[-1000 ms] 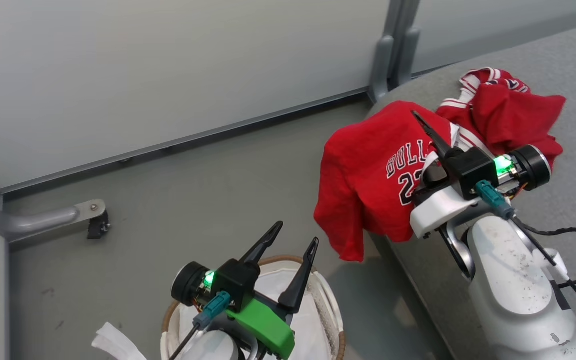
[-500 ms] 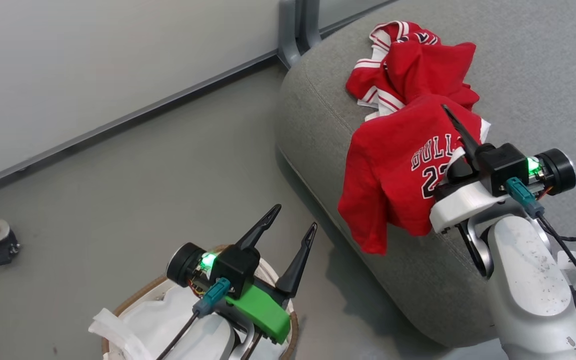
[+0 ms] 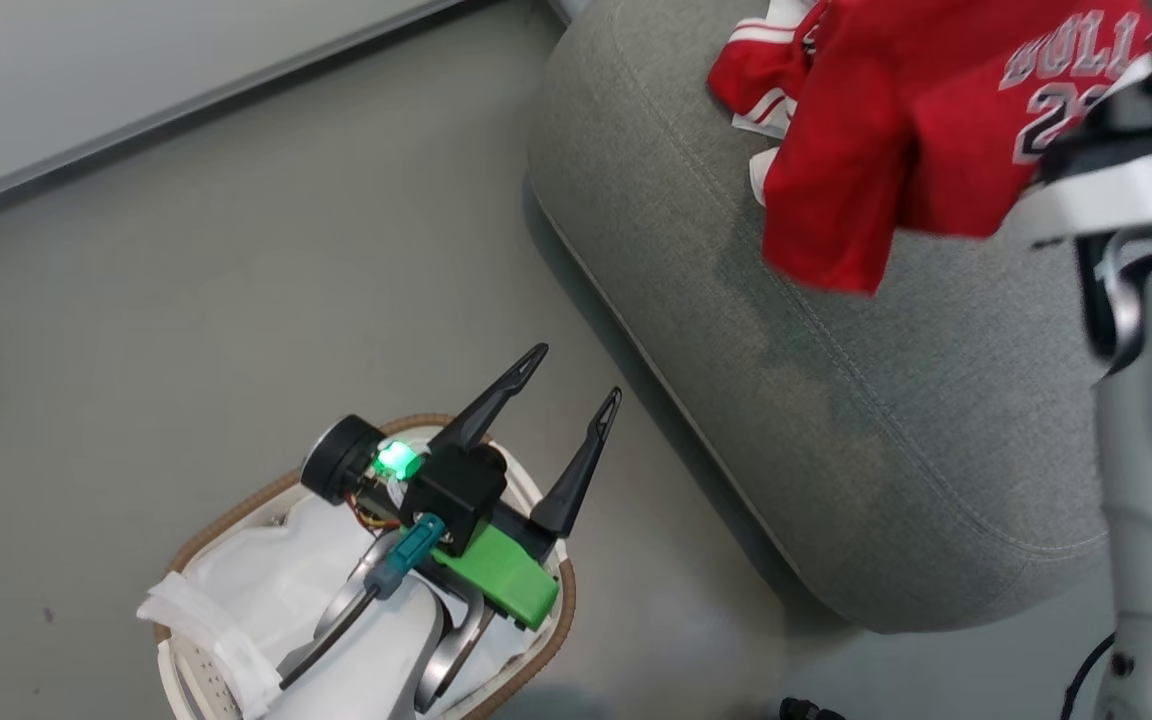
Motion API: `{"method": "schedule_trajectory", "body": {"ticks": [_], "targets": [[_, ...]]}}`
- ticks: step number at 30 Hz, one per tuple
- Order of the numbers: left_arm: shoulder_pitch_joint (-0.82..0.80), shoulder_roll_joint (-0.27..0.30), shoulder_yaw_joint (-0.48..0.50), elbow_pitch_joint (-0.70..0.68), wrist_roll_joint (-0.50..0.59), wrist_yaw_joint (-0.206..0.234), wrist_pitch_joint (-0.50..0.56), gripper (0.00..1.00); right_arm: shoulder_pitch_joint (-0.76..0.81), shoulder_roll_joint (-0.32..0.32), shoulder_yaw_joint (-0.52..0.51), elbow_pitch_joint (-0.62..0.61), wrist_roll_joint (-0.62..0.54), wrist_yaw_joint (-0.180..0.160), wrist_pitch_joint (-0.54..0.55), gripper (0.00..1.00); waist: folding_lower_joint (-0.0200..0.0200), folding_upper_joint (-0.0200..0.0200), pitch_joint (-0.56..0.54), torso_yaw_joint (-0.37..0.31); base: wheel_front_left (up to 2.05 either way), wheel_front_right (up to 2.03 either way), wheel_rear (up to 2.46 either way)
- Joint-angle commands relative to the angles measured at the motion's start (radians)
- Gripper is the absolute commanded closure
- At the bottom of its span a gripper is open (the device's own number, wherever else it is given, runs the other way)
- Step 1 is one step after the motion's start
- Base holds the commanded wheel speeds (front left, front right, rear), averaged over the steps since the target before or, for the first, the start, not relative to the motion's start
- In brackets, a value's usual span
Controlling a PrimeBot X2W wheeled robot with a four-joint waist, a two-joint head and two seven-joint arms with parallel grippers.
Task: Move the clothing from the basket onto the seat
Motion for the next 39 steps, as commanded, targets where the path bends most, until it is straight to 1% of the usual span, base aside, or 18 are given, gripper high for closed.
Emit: {"method": "schedule_trajectory", "body": {"ticks": [1, 5, 9, 13, 16, 18, 22, 25, 27, 29, 30, 31, 32, 33, 39], "targets": [[-0.030, 0.011, 0.000, -0.010, 0.013, -0.004, 0.001, 0.00, -0.061, -0.031, -0.023, -0.009, -0.003, -0.001, 0.000, 1.00, 0.0000, -0.0001, 0.090, 0.040, 0.00, 0.00, 0.00], [-0.065, 0.025, -0.001, -0.030, 0.019, -0.004, 0.001, 0.00, -0.208, -0.123, -0.073, 0.004, -0.029, -0.001, 0.000, 1.00, 0.0000, -0.0001, 0.162, 0.078, 0.00, 0.00, 0.00], [-0.104, 0.029, -0.003, -0.044, 0.020, -0.004, 0.001, 0.00, -0.316, -0.207, -0.117, 0.033, -0.049, -0.001, 0.000, 1.00, 0.0000, -0.0001, 0.235, 0.124, 0.00, 0.00, 0.00], [-0.137, 0.041, -0.009, -0.056, 0.029, -0.005, 0.003, 0.00, -0.375, -0.256, -0.164, 0.085, -0.053, -0.001, 0.000, 1.00, 0.0000, -0.0001, 0.312, 0.158, 0.00, 0.00, 0.00], [-0.162, 0.049, -0.015, -0.066, 0.037, -0.005, 0.004, 0.00, -0.385, -0.280, -0.213, 0.126, -0.062, -0.001, 0.000, 1.00, 0.0000, -0.0001, 0.360, 0.180, 0.00, 0.00, 0.00], [-0.175, 0.055, -0.014, -0.072, 0.041, -0.003, 0.007, 0.00, -0.368, -0.269, -0.251, 0.148, -0.070, -0.001, 0.000, 1.00, 0.0000, -0.0001, 0.388, 0.188, 0.00, 0.00, 0.00], [-0.181, 0.065, -0.009, -0.079, 0.047, 0.010, 0.012, 0.00, -0.314, -0.204, -0.318, 0.200, -0.094, -0.001, 0.000, 1.00, 0.0000, -0.0001, 0.420, 0.184, 0.00, 0.00, 0.00], [-0.173, 0.071, -0.016, -0.080, 0.048, 0.011, 0.016, 0.00, -0.274, -0.167, -0.347, 0.231, -0.111, -0.001, 0.000, 1.00, 0.0000, -0.0001, 0.425, 0.178, 0.00, 0.00, 0.00], [-0.168, 0.078, -0.018, -0.080, 0.047, 0.013, 0.018, 0.00, -0.253, -0.136, -0.360, 0.219, -0.104, -0.001, 0.000, 1.00, 0.0000, -0.0001, 0.425, 0.171, 0.00, 0.00, 0.00], [-0.160, 0.081, -0.015, -0.077, 0.038, 0.017, 0.019, 0.00, -0.198, -0.103, -0.381, 0.198, -0.110, -0.001, 0.000, 1.00, 0.0000, -0.0001, 0.419, 0.159, 0.00, 0.00, 0.00], [-0.159, 0.080, -0.014, -0.076, 0.035, 0.020, 0.020, 0.00, -0.190, -0.098, -0.383, 0.191, -0.109, -0.001, 0.000, 0.93, 0.0000, -0.0001, 0.416, 0.156, 0.00, 0.00, 0.00], [-0.158, 0.081, -0.013, -0.074, 0.031, 0.022, 0.020, 0.00, -0.179, -0.090, -0.384, 0.179, -0.106, -0.001, 0.000, 0.67, 0.0000, -0.0001, 0.413, 0.153, 0.00, 0.00, 0.00], [-0.157, 0.082, -0.013, -0.073, 0.030, 0.022, 0.019, 0.00, -0.168, -0.083, -0.384, 0.169, -0.103, -0.001, 0.000, 0.30, 0.0000, -0.0001, 0.409, 0.150, 0.00, 0.00, 0.00], [-0.156, 0.083, -0.012, -0.071, 0.029, 0.022, 0.019, 0.00, -0.149, -0.074, -0.382, 0.158, -0.100, -0.001, 0.000, 0.00, 0.0000, -0.0001, 0.404, 0.147, 0.00, 0.00, 0.00], [-0.147, 0.078, -0.007, -0.058, 0.010, 0.027, 0.012, 0.00, -0.042, -0.052, -0.360, 0.099, -0.097, -0.001, 0.000, 0.00, 0.0000, -0.0001, 0.358, 0.141, 0.00, 0.00, 0.00]]}}
